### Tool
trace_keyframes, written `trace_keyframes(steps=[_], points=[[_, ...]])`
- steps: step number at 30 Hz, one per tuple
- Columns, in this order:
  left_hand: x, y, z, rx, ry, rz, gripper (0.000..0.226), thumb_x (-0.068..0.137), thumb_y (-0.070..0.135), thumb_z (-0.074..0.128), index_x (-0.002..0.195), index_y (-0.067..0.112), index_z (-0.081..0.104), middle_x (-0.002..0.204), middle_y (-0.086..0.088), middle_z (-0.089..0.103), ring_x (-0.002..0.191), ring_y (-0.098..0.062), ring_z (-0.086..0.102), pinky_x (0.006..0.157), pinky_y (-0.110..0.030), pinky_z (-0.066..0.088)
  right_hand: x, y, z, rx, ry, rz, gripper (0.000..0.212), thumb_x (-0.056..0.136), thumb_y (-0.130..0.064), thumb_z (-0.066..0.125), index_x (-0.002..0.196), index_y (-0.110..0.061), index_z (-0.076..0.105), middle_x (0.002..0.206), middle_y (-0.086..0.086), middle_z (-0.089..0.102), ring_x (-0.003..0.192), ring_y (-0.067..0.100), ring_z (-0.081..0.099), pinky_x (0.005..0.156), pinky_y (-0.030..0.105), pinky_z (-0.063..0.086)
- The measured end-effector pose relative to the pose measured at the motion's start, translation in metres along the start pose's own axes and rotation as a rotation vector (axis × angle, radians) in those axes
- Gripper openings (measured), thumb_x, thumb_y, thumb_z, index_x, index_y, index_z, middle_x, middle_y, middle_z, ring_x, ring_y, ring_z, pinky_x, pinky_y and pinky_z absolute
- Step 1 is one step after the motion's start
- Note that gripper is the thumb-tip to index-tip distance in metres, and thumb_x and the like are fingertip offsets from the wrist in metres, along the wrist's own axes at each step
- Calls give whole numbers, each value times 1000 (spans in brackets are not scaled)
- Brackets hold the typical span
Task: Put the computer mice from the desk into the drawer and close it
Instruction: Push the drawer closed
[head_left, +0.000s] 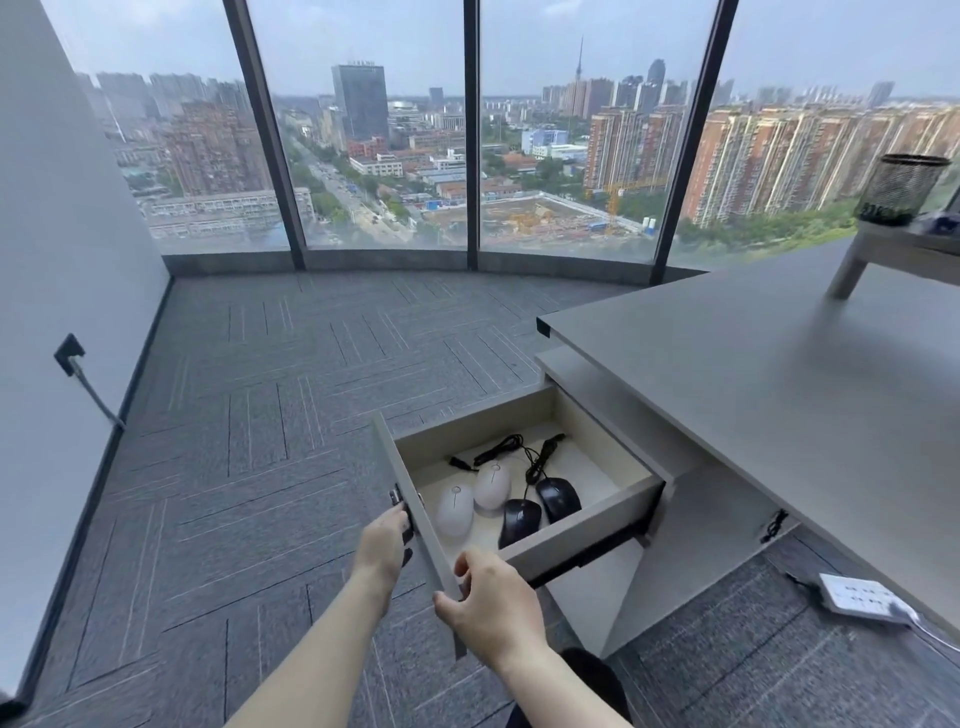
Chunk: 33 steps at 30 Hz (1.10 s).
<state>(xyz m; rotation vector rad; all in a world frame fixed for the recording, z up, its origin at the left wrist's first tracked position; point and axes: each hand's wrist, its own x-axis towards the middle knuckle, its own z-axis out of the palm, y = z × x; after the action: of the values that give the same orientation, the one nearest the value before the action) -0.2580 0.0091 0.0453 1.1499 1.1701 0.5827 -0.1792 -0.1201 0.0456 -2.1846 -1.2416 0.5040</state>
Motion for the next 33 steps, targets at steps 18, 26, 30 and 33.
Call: trace_keyframes(steps=[18,26,30,33], points=[[48,21,161,-43,-214,-47,42,98,13,31,130,24,54,98,7,62,101,-23,58,85,-36,48,37,125,-52,282,489,424,70,77,-47,75,132,-25,39,122,0,49,104,22,55,72,37,54],[72,26,223,-134,-266,-138,46,98,18,34,143,21,46,105,7,61,122,-27,57,102,-40,46,61,170,-80,378,548,526,92,79,-41,78,150,-9,28,145,17,42,125,36,53,92,42,50],[79,26,245,-137,-299,-152,47,99,18,34,144,22,44,124,3,55,125,-24,54,105,-41,44,71,186,-94,417,550,536,84,82,-44,74,149,-12,34,145,13,48,128,32,52,98,41,49],[83,27,257,-163,-304,-165,45,99,21,35,143,22,46,125,6,53,125,-24,54,105,-41,45,77,193,-100,410,577,538,71,83,-45,72,140,-13,45,134,8,61,119,28,61,92,37,52]])
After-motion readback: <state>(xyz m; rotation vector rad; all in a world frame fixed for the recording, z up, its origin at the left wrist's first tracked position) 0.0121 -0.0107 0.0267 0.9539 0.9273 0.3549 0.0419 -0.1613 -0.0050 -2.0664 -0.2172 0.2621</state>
